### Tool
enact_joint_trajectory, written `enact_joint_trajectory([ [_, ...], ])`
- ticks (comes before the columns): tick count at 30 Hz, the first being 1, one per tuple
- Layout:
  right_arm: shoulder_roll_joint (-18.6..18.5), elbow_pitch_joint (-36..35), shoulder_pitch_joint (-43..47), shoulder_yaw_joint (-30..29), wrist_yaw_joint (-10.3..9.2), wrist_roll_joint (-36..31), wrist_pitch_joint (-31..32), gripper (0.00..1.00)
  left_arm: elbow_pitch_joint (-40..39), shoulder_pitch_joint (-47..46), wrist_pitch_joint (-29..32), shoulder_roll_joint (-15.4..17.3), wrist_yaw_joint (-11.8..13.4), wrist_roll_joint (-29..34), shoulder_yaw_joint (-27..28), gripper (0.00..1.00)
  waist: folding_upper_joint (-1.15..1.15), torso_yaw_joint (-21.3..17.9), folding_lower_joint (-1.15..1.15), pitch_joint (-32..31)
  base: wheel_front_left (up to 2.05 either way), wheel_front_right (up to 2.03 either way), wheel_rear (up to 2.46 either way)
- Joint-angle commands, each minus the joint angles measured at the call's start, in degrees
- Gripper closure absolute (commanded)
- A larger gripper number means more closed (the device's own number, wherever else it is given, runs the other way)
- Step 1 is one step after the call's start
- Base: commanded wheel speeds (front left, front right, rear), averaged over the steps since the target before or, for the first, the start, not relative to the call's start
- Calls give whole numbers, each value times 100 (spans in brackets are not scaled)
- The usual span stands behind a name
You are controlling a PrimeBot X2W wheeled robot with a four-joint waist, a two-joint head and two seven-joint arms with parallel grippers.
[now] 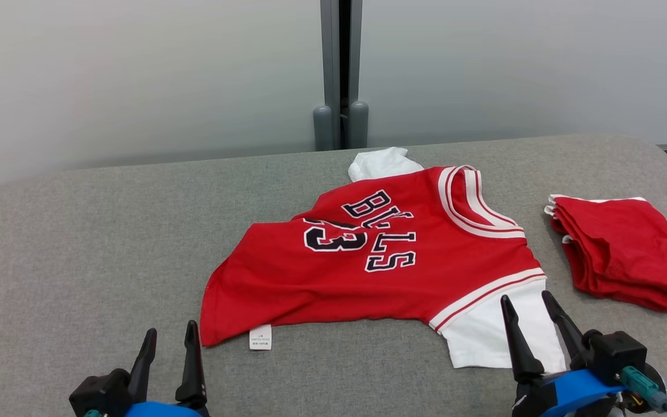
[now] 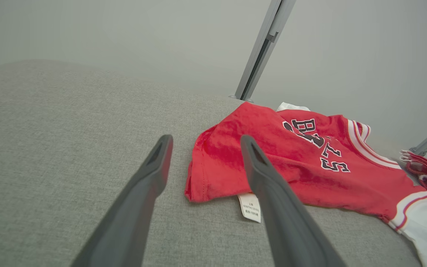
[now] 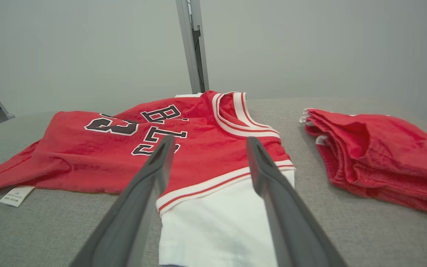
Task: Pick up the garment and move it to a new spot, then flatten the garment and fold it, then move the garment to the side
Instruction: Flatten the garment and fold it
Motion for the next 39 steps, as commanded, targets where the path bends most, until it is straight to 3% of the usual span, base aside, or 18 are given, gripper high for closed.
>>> enact_joint_trajectory([
  [1,-10,13,-71,11,1,-32,-34,0,-19,51,-4,31,22,-16,-11,0,0,-1,0,3,0,0,0],
  [8,-12,177,-111,-112,1,3,-26,0,-60,25,27,69,59,-28,3,0,0,-42,0,43,0,0,0],
  [16,-6,658,142,-942,1,-648,933,0,-32,4,53,108,96,-11,-30,0,0,-48,0,112,0,0,0],
  [25,-8,1397,-233,-990,1,-586,1315,0,45,-80,41,114,97,-4,-79,0,0,-11,0,220,0,0,0],
  [26,-9,1517,-298,-951,1,-513,1316,16,53,-88,40,119,96,-5,-83,0,0,3,0,231,0,0,0],
  [27,-8,1653,-355,-908,1,-468,1334,54,58,-93,38,125,96,-6,-84,0,0,15,0,238,0,0,0],
  [28,-12,1766,-397,-898,1,-482,1339,69,66,-93,36,130,98,-8,-85,0,0,25,0,240,0,0,0],
  [30,-9,1997,-480,-863,1,-309,1283,83,72,-93,38,134,105,-13,-93,0,0,47,0,248,0,0,0],
  [31,-7,2089,-519,-812,1,-216,1231,95,75,-92,41,139,108,-16,-95,0,0,55,0,250,0,0,0],
  [32,-4,2160,-561,-773,1,-83,1165,100,77,-88,48,143,109,-24,-97,0,0,58,0,251,0,0,0],
  [39,-9,2002,-898,-435,1,454,429,100,116,-40,331,158,37,-84,-245,0,0,-17,0,265,0,0,0],
])
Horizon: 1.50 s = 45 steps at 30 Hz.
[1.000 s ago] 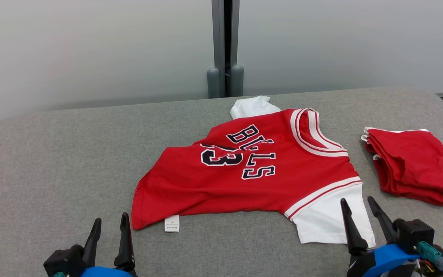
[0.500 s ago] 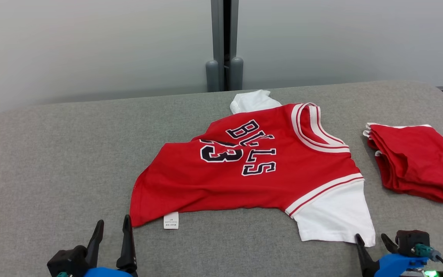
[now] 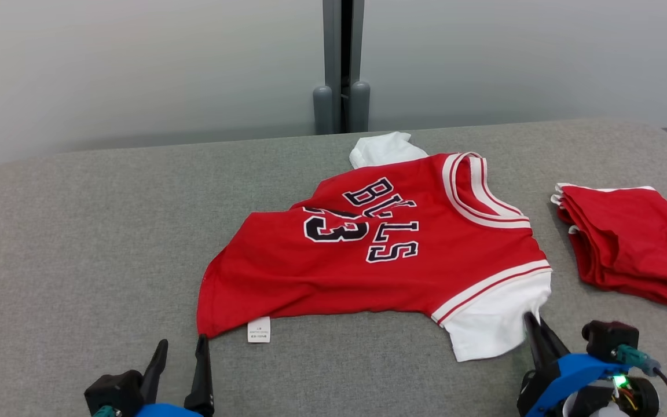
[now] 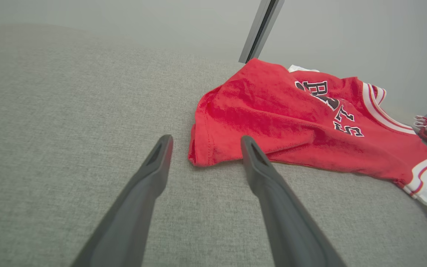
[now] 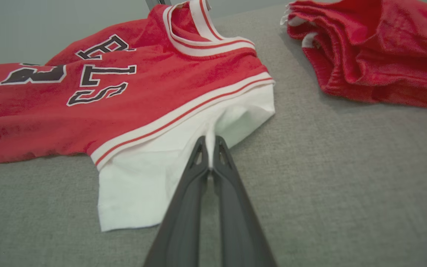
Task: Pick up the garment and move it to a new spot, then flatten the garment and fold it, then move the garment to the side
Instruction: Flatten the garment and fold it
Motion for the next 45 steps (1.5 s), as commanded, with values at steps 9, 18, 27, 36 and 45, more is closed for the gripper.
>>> enact_joint_trajectory([
  [9,-12,-2166,359,44,1,393,12,100,191,43,430,-58,-60,-300,-70,0,0,-235,0,34,0,0,0],
  [18,-9,-4093,1135,-106,1,489,818,100,635,-251,687,-229,-241,-677,-24,0,0,-376,0,152,0,0,0],
  [27,-10,-4253,1211,-18,1,549,917,100,1384,-801,711,-334,-315,-855,94,0,0,-451,0,265,0,0,0],
  [36,-9,-4229,1089,-2,1,503,897,100,1914,-1061,957,-350,-516,-760,-194,100,0,-544,0,294,0,0,0],
  [45,-11,-4333,677,-162,1,361,665,100,782,-1087,933,-372,-885,-1503,288,100,0,-392,0,68,0,0,0],
])
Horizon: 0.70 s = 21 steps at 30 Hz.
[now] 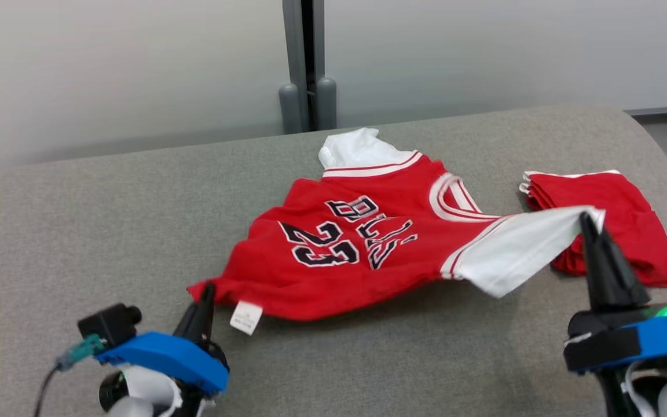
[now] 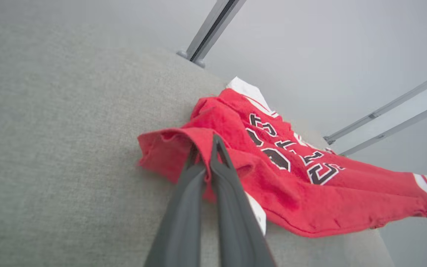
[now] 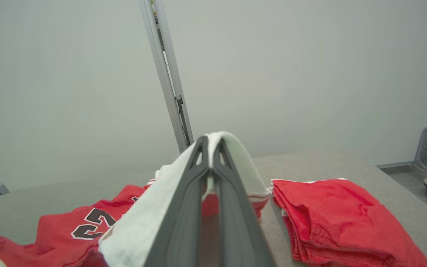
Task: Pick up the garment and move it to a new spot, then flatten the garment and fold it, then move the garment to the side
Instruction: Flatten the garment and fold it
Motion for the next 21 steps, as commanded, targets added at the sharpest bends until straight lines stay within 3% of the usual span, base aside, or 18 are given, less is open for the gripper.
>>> enact_joint_trajectory([
  [1,-14,-95,-131,-53,1,-40,-49,100,-197,-29,55,73,-30,-91,92,100,0,19,0,-41,0,0,0],
  [4,-14,-390,-426,-219,1,-169,-94,100,-1052,-88,333,139,-40,-444,277,100,0,70,0,-190,0,0,0],
  [7,-12,-784,-767,-364,1,-292,-6,100,-2053,-161,677,282,113,-742,475,100,0,95,0,-327,0,0,0],
  [15,-102,-1980,-1735,-638,1,-356,552,100,-4503,-745,1654,705,895,-1342,1023,100,0,53,0,-410,0,0,0],
  [21,-265,-2376,-2318,-872,1,-293,968,100,-5348,-1453,2364,1170,1350,-1414,1220,100,0,3,0,-208,0,0,0],
])
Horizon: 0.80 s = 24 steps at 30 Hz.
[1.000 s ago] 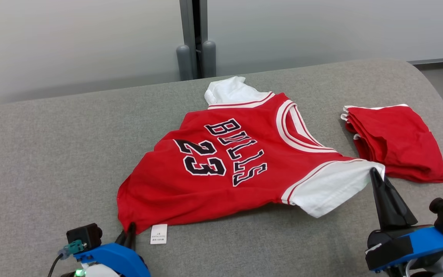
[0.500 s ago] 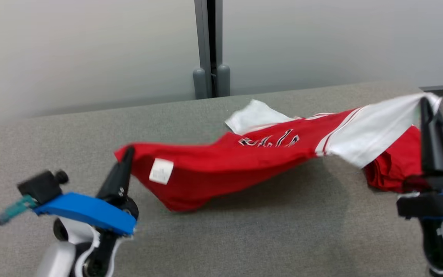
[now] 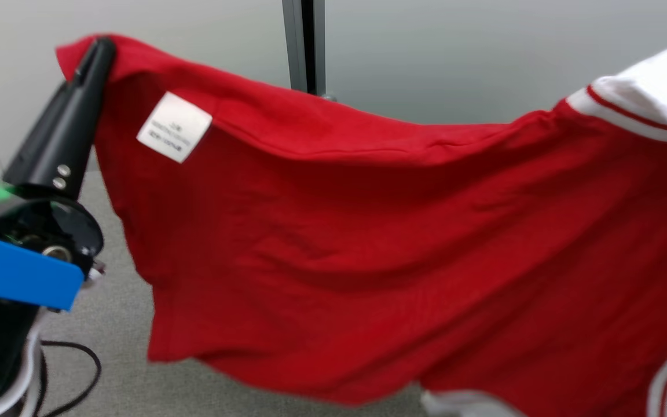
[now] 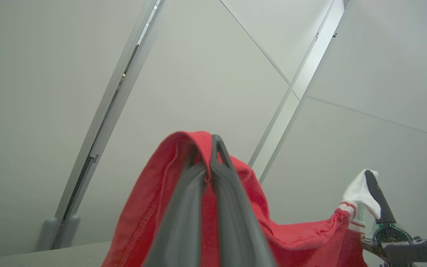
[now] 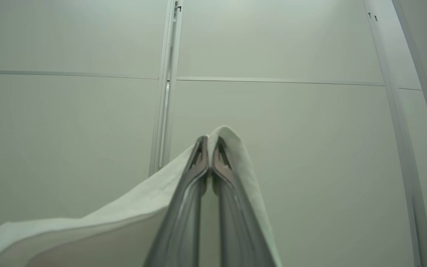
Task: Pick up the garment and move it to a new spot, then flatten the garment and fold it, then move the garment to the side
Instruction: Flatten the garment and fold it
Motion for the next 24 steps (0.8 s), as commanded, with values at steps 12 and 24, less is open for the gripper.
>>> enact_joint_trajectory([
  [12,-65,1397,-1557,478,1,-129,-240,100,1212,-1843,696,425,188,302,-258,100,0,30,0,1178,0,0,0],
  [24,154,4246,-4656,513,1,-1299,-1250,100,4073,-4927,126,365,-307,1592,-861,100,0,-170,0,2095,0,0,0],
])
